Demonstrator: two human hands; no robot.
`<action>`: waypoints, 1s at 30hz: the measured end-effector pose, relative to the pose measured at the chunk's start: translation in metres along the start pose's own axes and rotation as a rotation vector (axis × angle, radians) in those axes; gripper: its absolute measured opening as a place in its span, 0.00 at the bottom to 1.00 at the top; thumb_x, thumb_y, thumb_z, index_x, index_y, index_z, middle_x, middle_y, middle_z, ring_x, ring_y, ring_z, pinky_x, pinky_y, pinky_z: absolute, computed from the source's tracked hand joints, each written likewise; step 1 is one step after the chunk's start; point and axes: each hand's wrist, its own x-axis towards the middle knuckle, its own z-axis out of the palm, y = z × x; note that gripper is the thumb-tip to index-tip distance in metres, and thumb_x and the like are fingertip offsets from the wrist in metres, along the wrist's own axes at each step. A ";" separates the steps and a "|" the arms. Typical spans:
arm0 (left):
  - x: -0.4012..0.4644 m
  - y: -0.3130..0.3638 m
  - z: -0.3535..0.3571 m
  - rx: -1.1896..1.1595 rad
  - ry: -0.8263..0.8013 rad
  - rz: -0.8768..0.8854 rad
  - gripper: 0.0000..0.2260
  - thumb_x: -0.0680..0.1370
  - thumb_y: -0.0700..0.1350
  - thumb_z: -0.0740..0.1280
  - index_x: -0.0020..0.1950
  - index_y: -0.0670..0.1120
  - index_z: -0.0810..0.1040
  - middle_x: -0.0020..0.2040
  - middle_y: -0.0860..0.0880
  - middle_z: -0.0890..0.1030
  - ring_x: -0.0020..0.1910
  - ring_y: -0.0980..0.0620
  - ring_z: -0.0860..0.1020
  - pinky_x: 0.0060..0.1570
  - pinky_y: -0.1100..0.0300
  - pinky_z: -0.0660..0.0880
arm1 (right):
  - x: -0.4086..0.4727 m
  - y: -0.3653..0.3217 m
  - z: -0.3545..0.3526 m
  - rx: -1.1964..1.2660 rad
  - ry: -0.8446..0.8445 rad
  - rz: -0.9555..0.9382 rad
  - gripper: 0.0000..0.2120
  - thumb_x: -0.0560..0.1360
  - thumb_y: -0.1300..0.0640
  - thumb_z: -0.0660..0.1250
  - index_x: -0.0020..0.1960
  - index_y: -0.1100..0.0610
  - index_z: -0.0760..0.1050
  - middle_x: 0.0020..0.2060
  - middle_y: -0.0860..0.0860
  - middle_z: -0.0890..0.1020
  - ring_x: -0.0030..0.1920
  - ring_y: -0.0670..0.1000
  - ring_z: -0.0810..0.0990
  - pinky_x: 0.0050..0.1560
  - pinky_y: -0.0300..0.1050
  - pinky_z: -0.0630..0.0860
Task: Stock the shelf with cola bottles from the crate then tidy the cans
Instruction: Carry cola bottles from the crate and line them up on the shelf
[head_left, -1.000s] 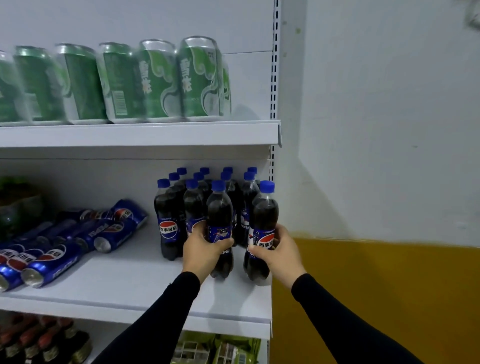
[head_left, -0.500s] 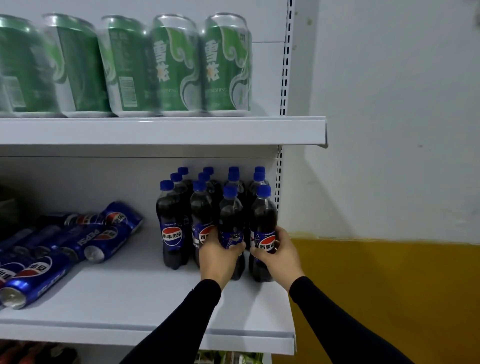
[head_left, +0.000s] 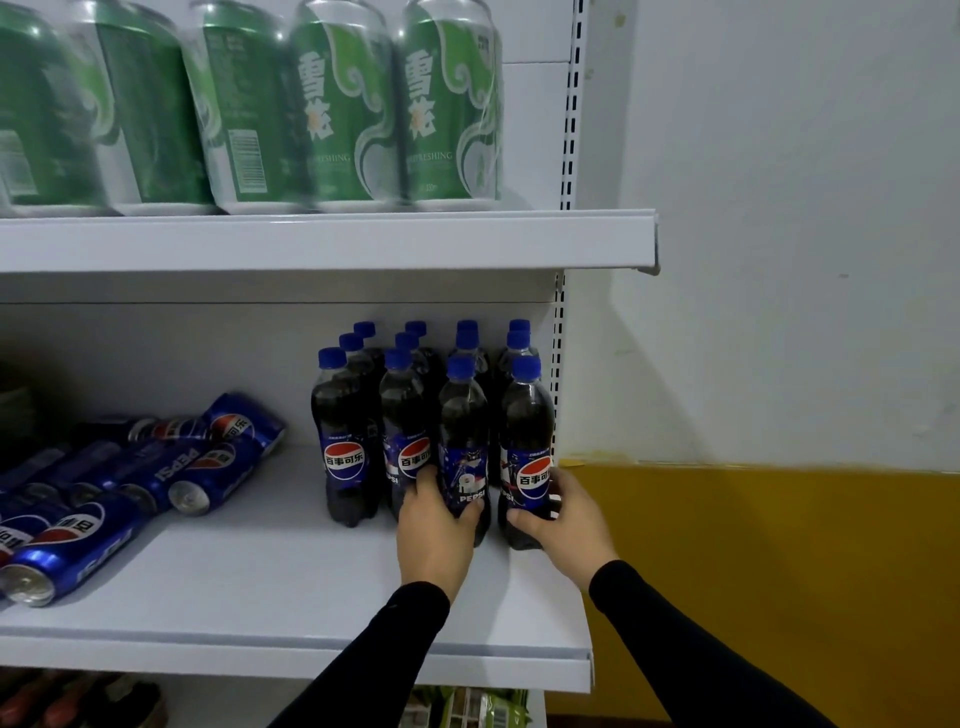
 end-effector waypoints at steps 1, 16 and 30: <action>0.001 -0.001 0.002 0.019 0.009 0.009 0.24 0.72 0.46 0.75 0.65 0.47 0.71 0.59 0.46 0.78 0.58 0.44 0.77 0.57 0.48 0.77 | 0.001 0.000 0.001 0.008 0.009 0.001 0.29 0.70 0.56 0.76 0.68 0.51 0.68 0.54 0.44 0.76 0.54 0.45 0.75 0.51 0.37 0.73; 0.026 -0.005 0.023 0.087 0.057 0.055 0.23 0.74 0.44 0.73 0.66 0.41 0.73 0.60 0.42 0.81 0.60 0.43 0.79 0.56 0.53 0.77 | 0.029 0.002 0.013 0.068 0.025 0.039 0.22 0.72 0.59 0.74 0.58 0.43 0.67 0.46 0.34 0.75 0.48 0.40 0.76 0.49 0.35 0.72; 0.024 0.001 0.006 0.080 0.045 0.068 0.20 0.74 0.45 0.72 0.64 0.44 0.74 0.55 0.44 0.82 0.53 0.44 0.80 0.49 0.53 0.78 | 0.026 0.001 0.010 0.048 -0.029 0.109 0.26 0.71 0.51 0.75 0.66 0.49 0.71 0.59 0.47 0.79 0.53 0.47 0.77 0.55 0.43 0.74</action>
